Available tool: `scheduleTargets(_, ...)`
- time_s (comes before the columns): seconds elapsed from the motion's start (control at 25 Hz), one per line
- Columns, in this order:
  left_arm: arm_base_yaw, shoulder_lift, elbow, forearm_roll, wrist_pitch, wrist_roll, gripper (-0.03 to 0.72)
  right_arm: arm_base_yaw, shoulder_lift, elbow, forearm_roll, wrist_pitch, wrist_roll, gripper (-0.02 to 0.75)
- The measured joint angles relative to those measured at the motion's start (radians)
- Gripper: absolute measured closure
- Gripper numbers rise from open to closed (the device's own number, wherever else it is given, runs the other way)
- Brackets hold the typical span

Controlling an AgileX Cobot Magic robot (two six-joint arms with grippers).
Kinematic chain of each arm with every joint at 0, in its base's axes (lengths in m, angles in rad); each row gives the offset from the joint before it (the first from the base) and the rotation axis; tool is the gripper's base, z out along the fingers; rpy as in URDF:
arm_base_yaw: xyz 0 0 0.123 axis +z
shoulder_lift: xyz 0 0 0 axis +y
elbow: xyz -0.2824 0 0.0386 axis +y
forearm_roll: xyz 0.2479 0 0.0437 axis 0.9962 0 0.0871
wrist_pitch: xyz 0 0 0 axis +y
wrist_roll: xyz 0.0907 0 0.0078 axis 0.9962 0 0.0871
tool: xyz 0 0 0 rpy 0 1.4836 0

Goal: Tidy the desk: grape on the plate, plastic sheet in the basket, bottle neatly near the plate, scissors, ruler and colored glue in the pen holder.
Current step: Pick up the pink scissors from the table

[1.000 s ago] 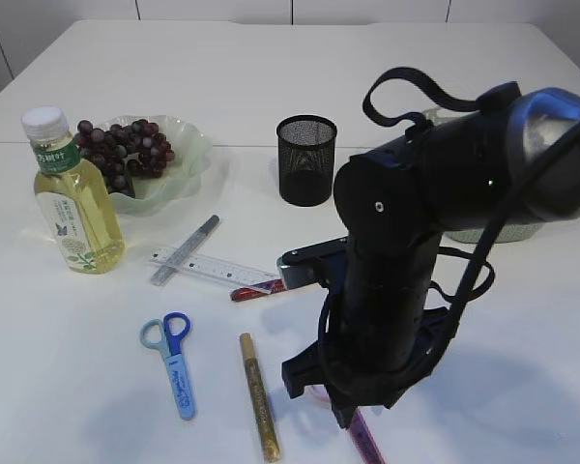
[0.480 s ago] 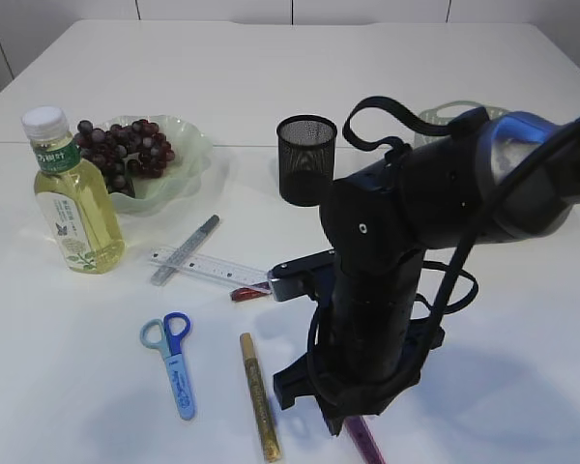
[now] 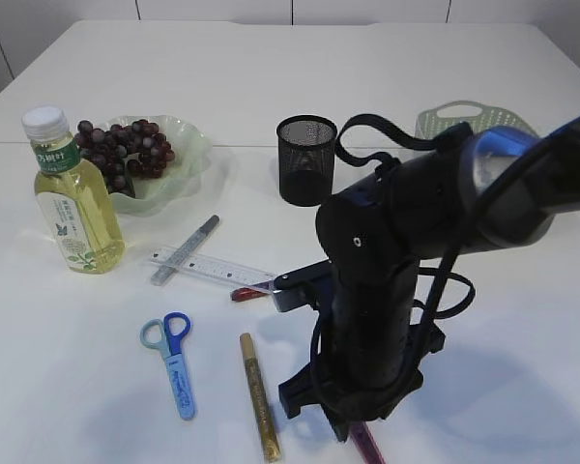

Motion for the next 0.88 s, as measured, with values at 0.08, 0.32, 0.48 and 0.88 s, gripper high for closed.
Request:
scheduleTargets(0.08, 0.0, 0.0, 0.0, 0.0, 0.0, 0.0, 0.303, 0.0, 0.006, 0.0, -0.002, 0.0, 0.0, 0.333)
scheduleTargets(0.32, 0.0, 0.0, 0.0, 0.0, 0.0, 0.0, 0.303, 0.0, 0.022, 0.0, -0.002, 0.0, 0.0, 0.333)
scheduleTargets(0.48, 0.0, 0.0, 0.0, 0.0, 0.0, 0.0, 0.303, 0.0, 0.024, 0.0, -0.002, 0.0, 0.0, 0.333)
scheduleTargets(0.88, 0.0, 0.0, 0.0, 0.0, 0.0, 0.0, 0.306, 0.0, 0.024, 0.0, 0.0, 0.01, 0.0, 0.333)
